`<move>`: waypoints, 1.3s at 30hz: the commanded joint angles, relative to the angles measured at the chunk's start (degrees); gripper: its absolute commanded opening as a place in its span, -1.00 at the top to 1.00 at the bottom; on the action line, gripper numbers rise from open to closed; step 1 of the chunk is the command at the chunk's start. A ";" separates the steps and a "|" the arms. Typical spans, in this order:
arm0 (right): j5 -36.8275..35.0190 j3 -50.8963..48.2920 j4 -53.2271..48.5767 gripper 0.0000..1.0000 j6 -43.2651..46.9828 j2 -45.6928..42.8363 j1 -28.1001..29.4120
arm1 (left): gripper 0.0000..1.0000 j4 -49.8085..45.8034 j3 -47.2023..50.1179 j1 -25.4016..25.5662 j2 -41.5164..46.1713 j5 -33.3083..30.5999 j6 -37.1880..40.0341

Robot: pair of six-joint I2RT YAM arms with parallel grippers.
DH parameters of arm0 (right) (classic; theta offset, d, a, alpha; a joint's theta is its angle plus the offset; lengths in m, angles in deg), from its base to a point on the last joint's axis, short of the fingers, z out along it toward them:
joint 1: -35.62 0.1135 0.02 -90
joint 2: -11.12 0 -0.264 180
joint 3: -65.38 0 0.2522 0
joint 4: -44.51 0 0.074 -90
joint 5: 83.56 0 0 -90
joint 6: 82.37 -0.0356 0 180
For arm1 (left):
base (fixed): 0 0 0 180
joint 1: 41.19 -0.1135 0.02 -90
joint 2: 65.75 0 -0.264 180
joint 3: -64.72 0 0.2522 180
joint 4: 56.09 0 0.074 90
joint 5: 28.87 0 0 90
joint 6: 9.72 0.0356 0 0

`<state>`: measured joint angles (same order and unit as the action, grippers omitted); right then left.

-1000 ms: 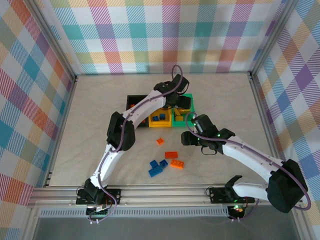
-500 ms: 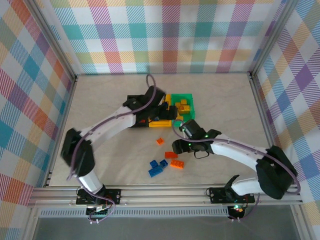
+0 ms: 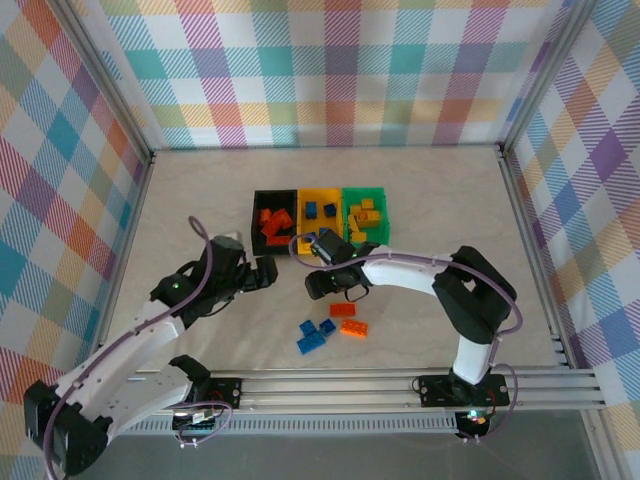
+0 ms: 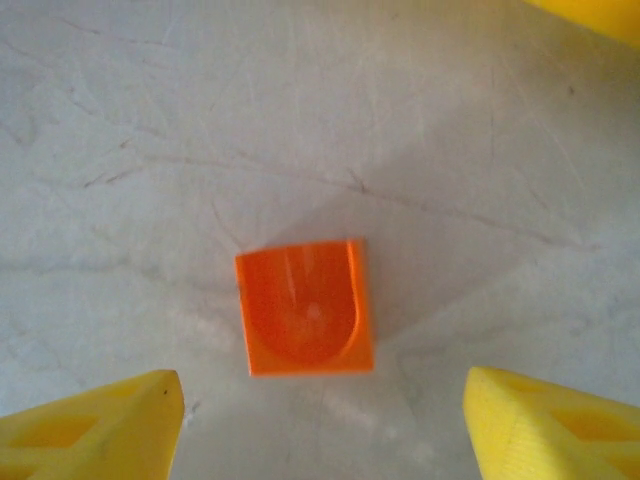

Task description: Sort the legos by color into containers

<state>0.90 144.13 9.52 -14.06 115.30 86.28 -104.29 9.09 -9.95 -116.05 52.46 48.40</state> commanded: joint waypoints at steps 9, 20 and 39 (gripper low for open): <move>-5.62 7.05 -4.74 -0.19 1.84 7.60 2.47 | -1.00 -1.17 4.04 -4.22 2.15 2.86 -2.54; -2.26 10.52 -0.73 0.24 4.29 2.99 2.71 | -1.00 -0.87 4.53 -4.92 2.84 3.08 -3.05; 3.08 57.24 -13.33 0.24 8.07 26.92 -3.86 | -1.00 0.25 7.24 -4.88 3.93 9.45 -5.58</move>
<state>2.86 195.93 1.21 -7.02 139.41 83.22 -104.18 15.28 -14.12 -112.79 60.20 43.57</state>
